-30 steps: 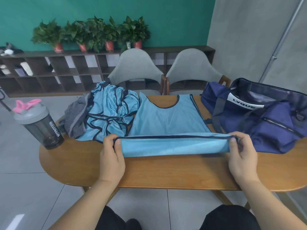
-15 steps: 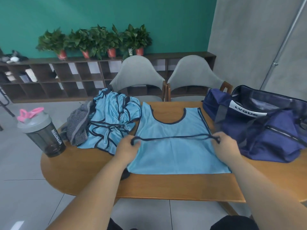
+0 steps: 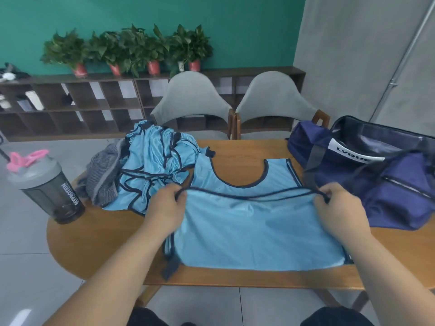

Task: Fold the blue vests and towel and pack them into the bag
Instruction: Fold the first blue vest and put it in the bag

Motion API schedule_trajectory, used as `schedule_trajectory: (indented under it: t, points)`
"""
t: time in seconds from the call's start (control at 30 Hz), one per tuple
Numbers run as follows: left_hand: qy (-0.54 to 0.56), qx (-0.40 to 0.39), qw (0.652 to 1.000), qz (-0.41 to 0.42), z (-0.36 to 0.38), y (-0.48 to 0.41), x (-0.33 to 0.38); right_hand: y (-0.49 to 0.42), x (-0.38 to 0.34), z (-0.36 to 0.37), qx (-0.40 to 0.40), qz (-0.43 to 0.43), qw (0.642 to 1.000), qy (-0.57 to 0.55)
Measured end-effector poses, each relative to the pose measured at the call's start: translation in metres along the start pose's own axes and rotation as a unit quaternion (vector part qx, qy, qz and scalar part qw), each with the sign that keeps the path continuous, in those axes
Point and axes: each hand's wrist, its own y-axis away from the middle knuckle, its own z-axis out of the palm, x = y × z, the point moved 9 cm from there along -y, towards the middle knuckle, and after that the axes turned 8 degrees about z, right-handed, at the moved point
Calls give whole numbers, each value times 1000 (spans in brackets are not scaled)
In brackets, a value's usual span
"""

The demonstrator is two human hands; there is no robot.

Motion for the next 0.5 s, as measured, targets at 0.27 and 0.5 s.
schedule_trajectory:
  t: [0.27,0.5]
  points:
    - [18,-84,995,-55,59,-35,-8,-47,-11,66,-58,0,998,26]
    - [-64,-8,996,64,57,6,-20,-14,8,72,15,-107,983,149]
